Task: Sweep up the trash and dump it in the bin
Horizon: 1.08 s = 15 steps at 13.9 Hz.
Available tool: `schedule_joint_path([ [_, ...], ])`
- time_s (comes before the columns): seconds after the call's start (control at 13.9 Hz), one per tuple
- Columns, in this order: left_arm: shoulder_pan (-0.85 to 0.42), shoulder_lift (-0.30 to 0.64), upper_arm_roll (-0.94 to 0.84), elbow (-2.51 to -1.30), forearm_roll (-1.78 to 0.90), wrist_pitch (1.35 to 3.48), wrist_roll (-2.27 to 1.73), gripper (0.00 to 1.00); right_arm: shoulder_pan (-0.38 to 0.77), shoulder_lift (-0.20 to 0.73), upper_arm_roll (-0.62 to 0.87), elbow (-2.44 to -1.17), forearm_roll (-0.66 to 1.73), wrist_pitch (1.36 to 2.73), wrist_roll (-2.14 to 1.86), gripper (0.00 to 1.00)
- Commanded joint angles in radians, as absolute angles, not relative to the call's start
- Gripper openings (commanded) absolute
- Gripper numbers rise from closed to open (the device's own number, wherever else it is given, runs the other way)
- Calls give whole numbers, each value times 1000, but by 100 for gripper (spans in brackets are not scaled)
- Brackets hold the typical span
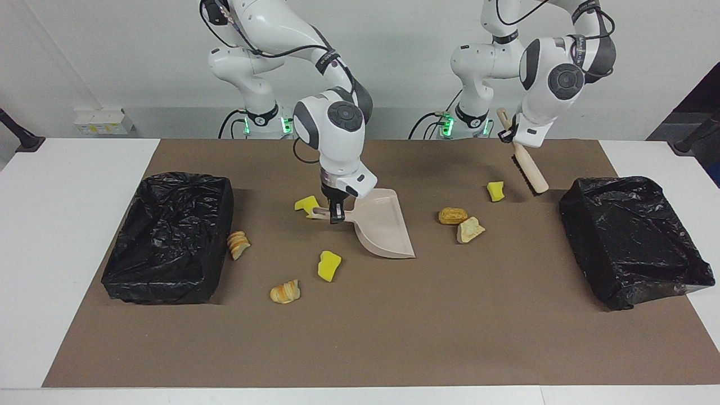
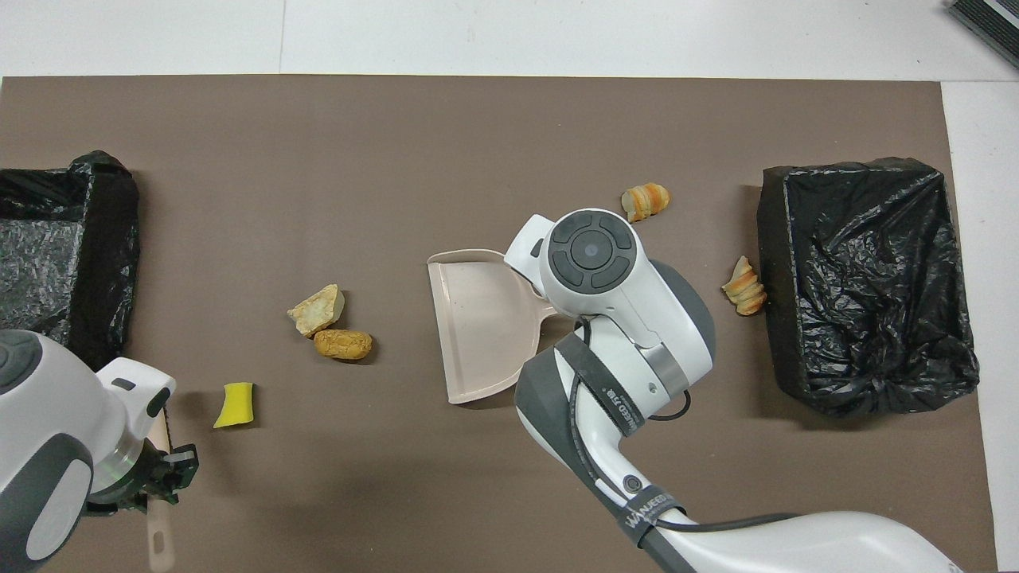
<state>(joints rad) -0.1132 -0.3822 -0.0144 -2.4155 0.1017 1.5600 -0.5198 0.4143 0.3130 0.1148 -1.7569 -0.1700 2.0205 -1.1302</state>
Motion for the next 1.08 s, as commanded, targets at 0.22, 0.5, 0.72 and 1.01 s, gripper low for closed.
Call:
schedule_joint_path([
  [0.22, -299, -318, -11, -2548, 3, 1874, -913, 0, 407, 291, 121, -1786, -189, 2040, -1152, 0],
  [0.5, -330, -233, -11, -2519, -35, 2005, -996, 0, 407, 293, 123, -1784, -189, 2042, -1149, 0],
  [0.72, -330, -158, -11, -2432, -50, 2059, -861, 0, 407, 293, 123, -1782, -187, 2042, -1147, 0],
  [1.01, -328, -60, -9, -2265, -101, 2048, -645, 0, 407, 296, 123, -1775, -184, 2043, -1140, 0],
])
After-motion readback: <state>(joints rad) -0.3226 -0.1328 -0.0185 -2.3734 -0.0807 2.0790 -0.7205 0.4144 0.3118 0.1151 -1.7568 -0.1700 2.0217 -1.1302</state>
